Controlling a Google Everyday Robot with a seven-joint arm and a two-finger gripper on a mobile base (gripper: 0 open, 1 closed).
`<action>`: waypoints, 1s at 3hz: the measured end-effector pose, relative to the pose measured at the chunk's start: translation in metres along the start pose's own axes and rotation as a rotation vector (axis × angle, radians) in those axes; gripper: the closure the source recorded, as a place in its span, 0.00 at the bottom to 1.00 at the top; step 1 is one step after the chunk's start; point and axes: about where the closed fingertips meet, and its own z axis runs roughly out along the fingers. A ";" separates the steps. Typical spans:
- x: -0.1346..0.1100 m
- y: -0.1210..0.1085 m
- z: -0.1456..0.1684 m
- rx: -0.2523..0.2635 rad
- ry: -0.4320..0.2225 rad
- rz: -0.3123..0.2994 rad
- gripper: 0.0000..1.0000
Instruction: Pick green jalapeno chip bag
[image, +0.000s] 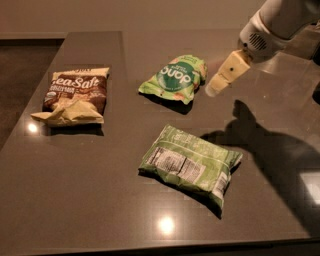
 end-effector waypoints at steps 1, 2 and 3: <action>-0.031 -0.018 0.042 0.005 -0.069 0.146 0.00; -0.052 -0.021 0.066 -0.008 -0.102 0.196 0.00; -0.084 -0.014 0.099 -0.042 -0.128 0.230 0.00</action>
Offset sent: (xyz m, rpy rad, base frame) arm 0.0958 0.0604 -0.0452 0.2047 -0.0097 -0.2195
